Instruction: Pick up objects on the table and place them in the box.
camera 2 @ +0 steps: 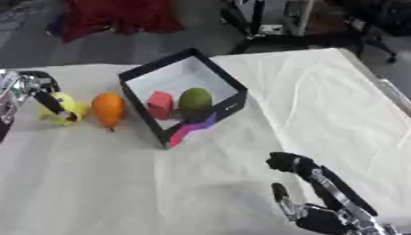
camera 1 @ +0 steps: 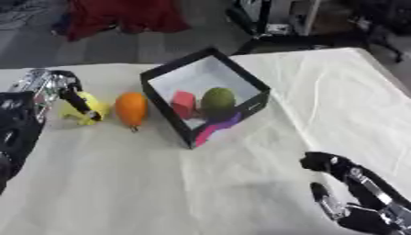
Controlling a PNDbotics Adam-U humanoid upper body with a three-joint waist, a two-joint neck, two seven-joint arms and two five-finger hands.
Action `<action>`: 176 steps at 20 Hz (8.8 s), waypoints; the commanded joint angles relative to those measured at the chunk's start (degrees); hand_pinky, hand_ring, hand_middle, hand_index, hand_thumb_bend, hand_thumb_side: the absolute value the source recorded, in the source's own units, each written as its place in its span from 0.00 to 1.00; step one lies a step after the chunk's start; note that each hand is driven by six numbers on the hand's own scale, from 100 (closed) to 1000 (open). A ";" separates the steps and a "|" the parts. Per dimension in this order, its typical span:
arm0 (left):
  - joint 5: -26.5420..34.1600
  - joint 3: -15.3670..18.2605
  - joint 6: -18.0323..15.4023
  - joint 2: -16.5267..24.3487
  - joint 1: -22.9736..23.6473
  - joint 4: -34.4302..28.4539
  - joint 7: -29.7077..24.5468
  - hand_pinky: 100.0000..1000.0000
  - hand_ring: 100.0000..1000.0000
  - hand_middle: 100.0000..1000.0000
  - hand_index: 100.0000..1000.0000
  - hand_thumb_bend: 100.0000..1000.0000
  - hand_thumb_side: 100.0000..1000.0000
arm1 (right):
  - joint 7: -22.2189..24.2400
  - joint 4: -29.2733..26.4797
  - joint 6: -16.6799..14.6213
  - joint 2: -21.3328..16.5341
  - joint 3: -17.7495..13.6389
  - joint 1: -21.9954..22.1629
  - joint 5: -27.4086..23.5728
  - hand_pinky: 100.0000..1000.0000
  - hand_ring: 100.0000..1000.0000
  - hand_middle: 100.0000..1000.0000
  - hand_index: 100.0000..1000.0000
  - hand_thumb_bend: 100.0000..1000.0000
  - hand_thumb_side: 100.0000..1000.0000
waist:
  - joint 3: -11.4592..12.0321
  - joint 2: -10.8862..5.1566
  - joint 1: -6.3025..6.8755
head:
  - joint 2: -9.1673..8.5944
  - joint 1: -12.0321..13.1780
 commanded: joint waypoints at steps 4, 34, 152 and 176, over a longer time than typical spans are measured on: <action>-0.15 1.08 -0.06 1.26 -0.58 -0.48 -0.90 0.80 0.69 0.74 0.82 0.45 0.27 | -0.23 -0.68 -0.07 -0.64 -0.39 -0.40 0.21 0.86 0.81 0.77 0.88 0.00 0.28 | 0.16 -1.04 -0.49 | -0.11 -0.05; -2.64 -1.26 -3.43 2.85 -7.38 -16.04 13.06 0.46 0.33 0.32 0.50 0.10 0.25 | -0.13 -0.51 -0.05 -0.86 -0.25 -0.04 0.20 0.86 0.81 0.77 0.88 0.00 0.28 | -0.26 -1.47 -0.42 | -0.11 -0.08; 17.87 -9.44 12.03 -14.89 -4.74 -15.31 56.12 0.27 0.16 0.17 0.36 0.23 0.06 | 1.23 -0.22 -0.11 -0.40 0.80 -0.04 -0.36 0.86 0.81 0.76 0.87 0.00 0.27 | -1.80 -1.43 -1.35 | -0.11 -1.64; 24.02 -8.42 8.36 -8.30 0.04 -30.72 46.11 0.64 0.64 0.72 0.81 1.00 0.66 | 1.10 -0.10 -0.04 -0.43 0.39 -0.22 -0.32 0.85 0.81 0.76 0.85 0.00 0.28 | -1.26 -1.44 -1.08 | -0.11 -2.52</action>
